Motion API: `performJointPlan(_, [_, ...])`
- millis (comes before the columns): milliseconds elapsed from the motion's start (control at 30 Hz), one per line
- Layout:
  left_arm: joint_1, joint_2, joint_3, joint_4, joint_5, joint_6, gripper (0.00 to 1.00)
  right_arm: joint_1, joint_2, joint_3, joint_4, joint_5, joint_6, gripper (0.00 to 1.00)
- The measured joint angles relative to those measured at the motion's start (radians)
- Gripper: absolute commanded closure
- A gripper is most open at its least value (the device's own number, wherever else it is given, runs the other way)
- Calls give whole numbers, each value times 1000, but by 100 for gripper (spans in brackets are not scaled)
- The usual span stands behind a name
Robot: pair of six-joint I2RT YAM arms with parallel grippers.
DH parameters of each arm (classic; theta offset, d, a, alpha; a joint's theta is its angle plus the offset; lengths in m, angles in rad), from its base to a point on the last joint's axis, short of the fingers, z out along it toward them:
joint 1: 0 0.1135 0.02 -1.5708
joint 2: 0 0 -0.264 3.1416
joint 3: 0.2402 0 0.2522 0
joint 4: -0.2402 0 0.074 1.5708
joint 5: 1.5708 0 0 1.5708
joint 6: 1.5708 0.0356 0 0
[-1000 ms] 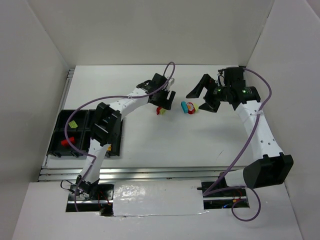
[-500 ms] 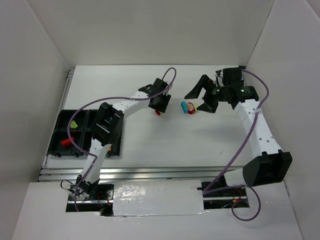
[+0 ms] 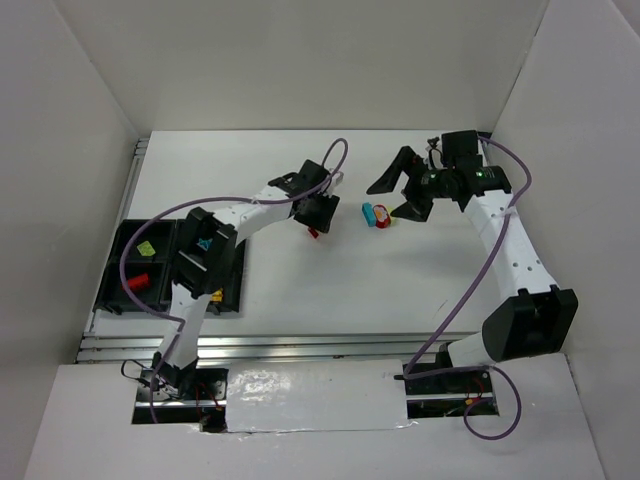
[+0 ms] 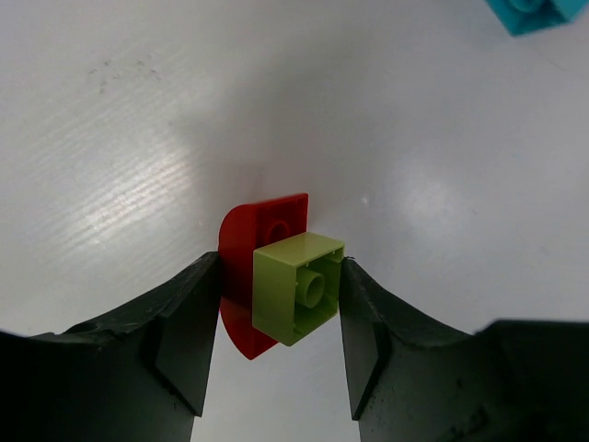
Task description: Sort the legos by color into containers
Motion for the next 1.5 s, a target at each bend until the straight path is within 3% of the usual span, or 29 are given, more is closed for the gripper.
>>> performJointPlan(200, [33, -163, -87, 19, 226, 32, 100, -50, 34, 33, 12, -20, 6, 0])
performJointPlan(433, [143, -348, -93, 69, 620, 53, 100, -73, 76, 33, 50, -94, 54, 1])
performJointPlan(600, [161, -359, -73, 93, 821, 44, 100, -68, 88, 33, 87, -159, 105, 1])
performJointPlan(800, [154, -339, -47, 207, 1042, -72, 100, -22, 92, 33, 154, -230, 139, 6])
performJointPlan(1167, [154, -339, -77, 506, 1216, -319, 100, 29, 93, -7, 357, -388, 159, 24])
performJointPlan(1267, [154, -339, -78, 507, 1218, -316, 100, 41, 94, -7, 407, -425, 169, 27])
performJointPlan(1500, [154, -338, -74, 406, 1192, -248, 100, 50, 94, -8, 476, -479, 189, 44])
